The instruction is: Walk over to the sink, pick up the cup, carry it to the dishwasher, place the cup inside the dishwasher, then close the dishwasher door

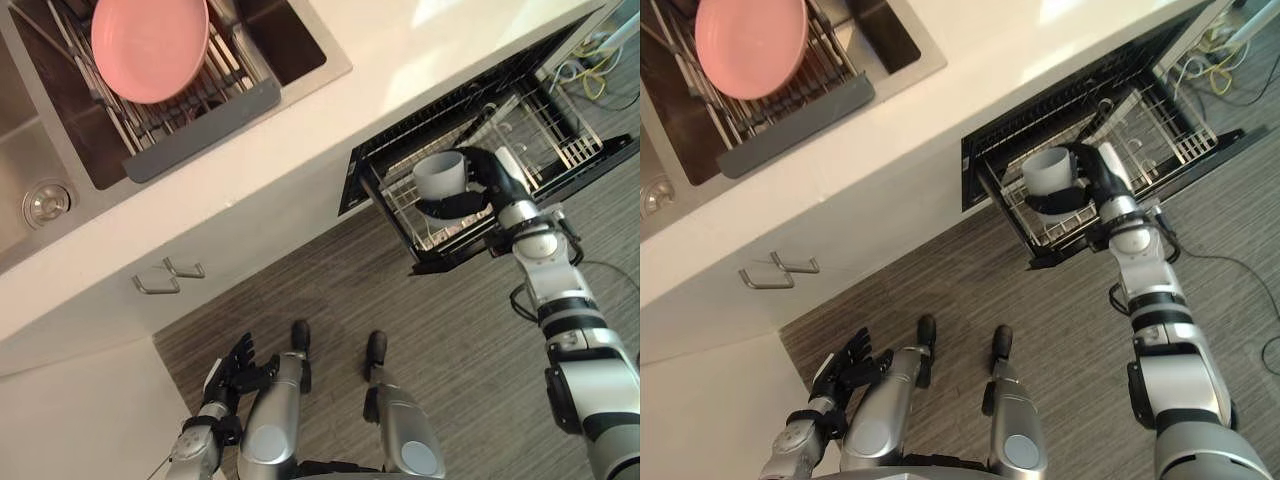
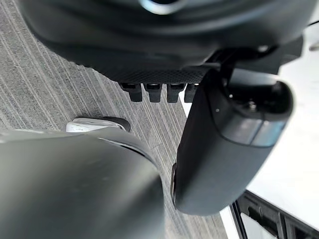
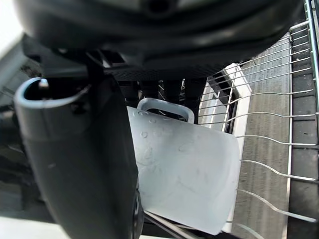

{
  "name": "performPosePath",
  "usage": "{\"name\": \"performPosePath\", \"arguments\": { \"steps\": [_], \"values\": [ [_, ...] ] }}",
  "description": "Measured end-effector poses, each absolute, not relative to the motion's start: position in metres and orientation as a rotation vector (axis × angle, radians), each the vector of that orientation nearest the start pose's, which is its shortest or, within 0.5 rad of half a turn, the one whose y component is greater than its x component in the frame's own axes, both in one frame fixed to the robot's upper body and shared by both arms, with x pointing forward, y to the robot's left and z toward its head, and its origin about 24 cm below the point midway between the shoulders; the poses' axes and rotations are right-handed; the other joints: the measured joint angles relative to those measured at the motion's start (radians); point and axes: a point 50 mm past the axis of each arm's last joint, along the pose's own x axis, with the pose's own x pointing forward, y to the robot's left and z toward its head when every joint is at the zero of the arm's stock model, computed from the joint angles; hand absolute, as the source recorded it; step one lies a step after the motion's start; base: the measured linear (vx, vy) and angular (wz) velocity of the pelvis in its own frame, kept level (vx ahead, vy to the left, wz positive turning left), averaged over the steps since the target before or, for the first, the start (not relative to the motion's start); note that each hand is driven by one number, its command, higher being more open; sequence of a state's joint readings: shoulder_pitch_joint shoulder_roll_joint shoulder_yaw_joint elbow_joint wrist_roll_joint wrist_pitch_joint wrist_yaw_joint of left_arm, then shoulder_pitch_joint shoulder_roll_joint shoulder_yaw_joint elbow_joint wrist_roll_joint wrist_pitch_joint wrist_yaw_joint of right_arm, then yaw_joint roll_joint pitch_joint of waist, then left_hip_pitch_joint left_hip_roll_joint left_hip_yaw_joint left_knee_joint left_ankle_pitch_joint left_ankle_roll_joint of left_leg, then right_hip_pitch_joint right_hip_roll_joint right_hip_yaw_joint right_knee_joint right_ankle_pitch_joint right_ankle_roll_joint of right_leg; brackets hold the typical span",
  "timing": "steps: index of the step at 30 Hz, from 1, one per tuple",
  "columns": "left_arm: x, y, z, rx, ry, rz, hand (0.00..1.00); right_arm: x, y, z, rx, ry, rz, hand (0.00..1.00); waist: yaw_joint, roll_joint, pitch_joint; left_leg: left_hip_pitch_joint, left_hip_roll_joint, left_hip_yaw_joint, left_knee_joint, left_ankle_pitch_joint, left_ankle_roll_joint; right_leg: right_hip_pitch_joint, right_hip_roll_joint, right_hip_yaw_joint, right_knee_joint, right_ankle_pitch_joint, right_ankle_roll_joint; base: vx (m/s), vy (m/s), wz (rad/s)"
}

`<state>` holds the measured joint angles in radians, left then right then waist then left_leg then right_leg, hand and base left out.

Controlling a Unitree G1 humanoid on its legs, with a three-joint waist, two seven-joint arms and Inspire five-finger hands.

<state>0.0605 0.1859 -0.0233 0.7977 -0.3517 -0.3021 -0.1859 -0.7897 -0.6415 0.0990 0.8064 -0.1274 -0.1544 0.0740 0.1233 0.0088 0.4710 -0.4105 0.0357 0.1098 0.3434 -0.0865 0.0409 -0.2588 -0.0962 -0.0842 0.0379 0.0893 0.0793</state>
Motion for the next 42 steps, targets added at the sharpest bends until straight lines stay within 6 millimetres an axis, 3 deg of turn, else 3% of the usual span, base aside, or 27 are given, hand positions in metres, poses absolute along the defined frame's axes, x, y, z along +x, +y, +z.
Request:
{"name": "performPosePath", "arguments": {
  "steps": [8, 14, 19, 20, 27, 36, 42],
  "values": [
    [0.182, 0.199, -0.099, -0.234, 0.475, 0.043, 1.0, 0.382, -0.266, 0.174, -0.83, -0.086, -0.063, 0.0, 0.01, 0.031, 0.015, -0.058, 0.003, 0.011, 0.008, 0.008, 0.008, -0.067, -0.007, -0.033, 0.021, -0.003, -0.005, -0.03, -0.005, -0.03],
    [0.194, 0.179, -0.09, -0.299, 0.405, 0.001, 1.0, 0.387, -0.259, 0.187, -0.913, -0.118, -0.084, 0.0, 0.011, 0.038, 0.017, -0.079, 0.015, 0.021, 0.004, 0.012, 0.005, -0.118, -0.011, -0.08, 0.074, -0.023, -0.023, 0.0, -0.036, -0.06],
    [0.197, 0.176, -0.086, -0.304, 0.369, -0.01, 1.0, 0.39, -0.256, 0.197, -0.983, -0.158, -0.132, 0.0, 0.011, 0.039, 0.017, -0.083, 0.022, 0.021, 0.0, 0.017, -0.003, -0.148, -0.011, -0.091, 0.123, -0.051, -0.031, -0.01, -0.05, 0.0],
    [0.197, 0.176, -0.086, -0.314, 0.368, -0.003, 1.0, 0.39, -0.256, 0.199, -0.985, -0.168, -0.144, 1.0, 0.011, 0.039, 0.017, -0.086, 0.025, 0.021, 0.0, 0.019, -0.005, -0.151, -0.01, -0.093, 0.123, -0.052, -0.032, -0.02, -0.044, 0.0],
    [0.198, 0.175, -0.085, -0.318, 0.363, -0.007, 1.0, 0.391, -0.255, 0.202, -0.967, -0.176, -0.145, 1.0, 0.01, 0.039, 0.017, -0.095, 0.035, 0.025, 0.003, 0.019, -0.007, -0.165, -0.007, -0.11, 0.135, -0.057, -0.039, -0.01, -0.016, -0.02],
    [0.2, 0.172, -0.082, -0.32, 0.342, -0.013, 1.0, 0.392, -0.242, 0.197, -0.818, -0.211, -0.105, 1.0, 0.002, 0.038, 0.013, -0.088, 0.037, 0.021, 0.005, 0.019, -0.007, -0.163, -0.007, -0.116, 0.152, -0.068, -0.041, 0.0, 0.0, 0.0],
    [0.2, 0.169, -0.082, -0.327, 0.344, -0.015, 1.0, 0.377, -0.238, 0.183, -0.634, -0.288, -0.065, 1.0, -0.006, 0.036, 0.007, -0.021, 0.034, 0.024, -0.021, 0.022, -0.011, -0.106, -0.008, -0.118, 0.149, -0.073, -0.039, 0.0, 0.0, 0.0]
  ]
}}
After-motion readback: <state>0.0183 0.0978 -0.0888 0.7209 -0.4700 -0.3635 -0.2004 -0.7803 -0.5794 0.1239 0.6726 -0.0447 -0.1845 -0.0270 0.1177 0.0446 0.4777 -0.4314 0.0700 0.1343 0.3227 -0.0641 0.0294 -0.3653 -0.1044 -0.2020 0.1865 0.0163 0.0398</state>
